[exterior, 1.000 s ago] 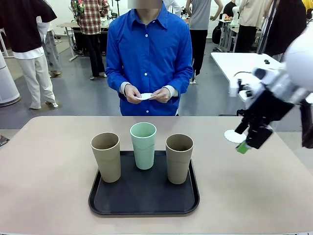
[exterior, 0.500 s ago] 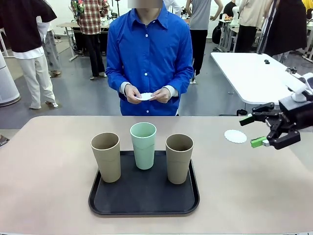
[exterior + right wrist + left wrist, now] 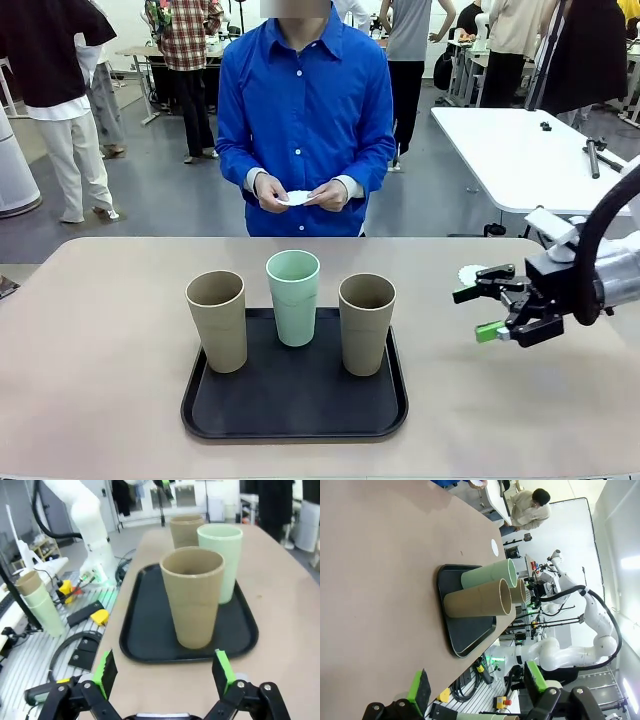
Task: Place coasters on the table and set cups on them.
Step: Pick up one Reusable plastic cup and place it on a coaster set by the human.
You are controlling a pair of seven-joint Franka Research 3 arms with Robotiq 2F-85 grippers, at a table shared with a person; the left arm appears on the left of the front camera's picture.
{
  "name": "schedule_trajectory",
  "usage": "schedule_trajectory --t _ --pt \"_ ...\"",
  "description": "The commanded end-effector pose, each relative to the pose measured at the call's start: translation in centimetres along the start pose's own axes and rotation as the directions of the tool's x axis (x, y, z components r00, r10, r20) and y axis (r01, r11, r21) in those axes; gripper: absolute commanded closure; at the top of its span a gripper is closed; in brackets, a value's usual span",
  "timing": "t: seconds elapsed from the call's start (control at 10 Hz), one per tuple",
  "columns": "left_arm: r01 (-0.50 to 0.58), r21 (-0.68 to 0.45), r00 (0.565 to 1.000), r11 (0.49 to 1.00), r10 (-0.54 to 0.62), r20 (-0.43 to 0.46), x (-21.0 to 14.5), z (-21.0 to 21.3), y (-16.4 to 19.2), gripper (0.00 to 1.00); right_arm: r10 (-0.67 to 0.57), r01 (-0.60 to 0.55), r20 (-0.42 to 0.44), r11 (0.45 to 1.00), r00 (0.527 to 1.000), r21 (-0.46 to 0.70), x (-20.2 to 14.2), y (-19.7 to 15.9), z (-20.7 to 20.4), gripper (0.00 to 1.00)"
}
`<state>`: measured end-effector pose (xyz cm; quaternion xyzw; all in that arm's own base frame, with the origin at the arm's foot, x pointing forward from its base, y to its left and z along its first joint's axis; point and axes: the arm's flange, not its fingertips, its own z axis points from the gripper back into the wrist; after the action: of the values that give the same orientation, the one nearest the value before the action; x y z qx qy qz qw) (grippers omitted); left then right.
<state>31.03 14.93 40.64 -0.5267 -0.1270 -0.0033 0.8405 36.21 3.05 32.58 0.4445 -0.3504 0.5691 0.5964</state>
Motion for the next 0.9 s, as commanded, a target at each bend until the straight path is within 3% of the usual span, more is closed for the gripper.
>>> schedule_trajectory --t 0.0,0.8 --pt "0.006 -0.016 1.0 1.0 -0.006 0.008 0.0 0.2 0.0 0.0 0.001 -0.003 -0.049 0.999 0.999 -0.038 0.3 -0.6 -1.4 0.0" --pt "0.006 -0.016 1.0 1.0 -0.006 0.008 0.0 0.2 0.0 0.0 -0.004 0.003 -0.078 1.0 0.997 -0.013 -0.3 -0.8 -2.3 0.0"
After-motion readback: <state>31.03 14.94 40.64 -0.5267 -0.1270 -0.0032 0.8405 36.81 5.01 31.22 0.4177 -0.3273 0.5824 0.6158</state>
